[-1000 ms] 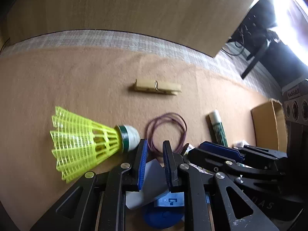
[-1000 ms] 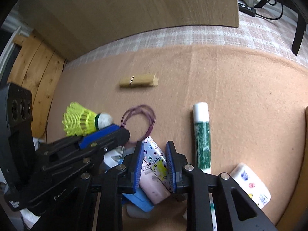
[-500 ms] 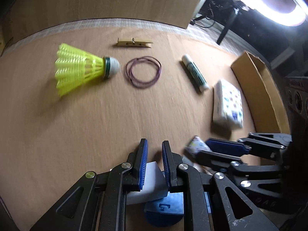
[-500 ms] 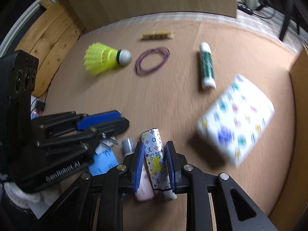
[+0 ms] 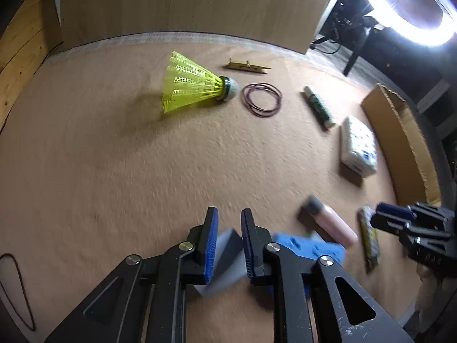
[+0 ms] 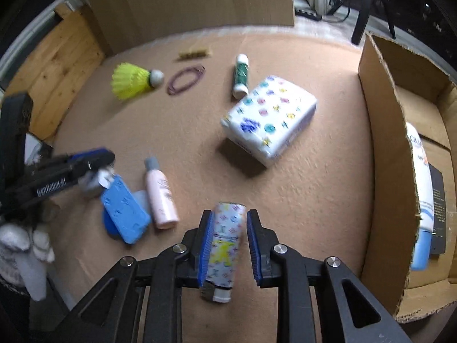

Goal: Organize objects

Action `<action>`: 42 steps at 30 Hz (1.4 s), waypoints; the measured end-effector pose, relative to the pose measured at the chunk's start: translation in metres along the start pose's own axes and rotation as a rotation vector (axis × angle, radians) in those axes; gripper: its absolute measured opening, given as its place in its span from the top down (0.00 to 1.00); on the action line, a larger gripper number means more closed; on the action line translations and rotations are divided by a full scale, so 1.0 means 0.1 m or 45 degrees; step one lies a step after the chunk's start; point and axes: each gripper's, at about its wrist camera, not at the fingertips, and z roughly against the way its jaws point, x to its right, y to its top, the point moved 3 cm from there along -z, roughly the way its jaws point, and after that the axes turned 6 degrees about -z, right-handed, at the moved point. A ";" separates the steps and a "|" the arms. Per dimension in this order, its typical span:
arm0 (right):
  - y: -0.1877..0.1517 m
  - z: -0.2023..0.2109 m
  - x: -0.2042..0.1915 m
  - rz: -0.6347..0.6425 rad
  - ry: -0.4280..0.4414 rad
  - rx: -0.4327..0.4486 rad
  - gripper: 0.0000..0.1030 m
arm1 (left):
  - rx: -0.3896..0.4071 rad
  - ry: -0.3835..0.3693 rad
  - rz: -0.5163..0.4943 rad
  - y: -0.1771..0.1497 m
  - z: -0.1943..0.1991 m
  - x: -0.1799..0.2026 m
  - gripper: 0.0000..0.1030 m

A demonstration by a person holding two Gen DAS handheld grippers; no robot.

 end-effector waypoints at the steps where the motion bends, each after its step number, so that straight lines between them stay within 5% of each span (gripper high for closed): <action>1: 0.02 0.01 -0.06 0.009 0.020 0.009 0.78 | 0.006 -0.007 -0.012 -0.03 0.04 0.01 0.78; 11: 0.05 -0.21 -0.44 0.114 0.098 -0.051 0.76 | 0.015 -0.107 -0.106 -0.29 0.31 0.42 0.69; 19: 0.06 -0.36 -0.34 0.065 0.053 -0.087 0.76 | -0.043 -0.067 -0.215 -0.46 0.15 0.57 0.68; 38: 0.07 -0.24 -0.08 -0.026 -0.048 -0.047 0.76 | -0.048 0.017 -0.263 0.02 -0.27 0.60 0.65; 42: 0.06 -0.21 0.01 -0.058 -0.048 -0.049 0.76 | -0.030 -0.024 -0.226 0.07 -0.24 0.61 0.65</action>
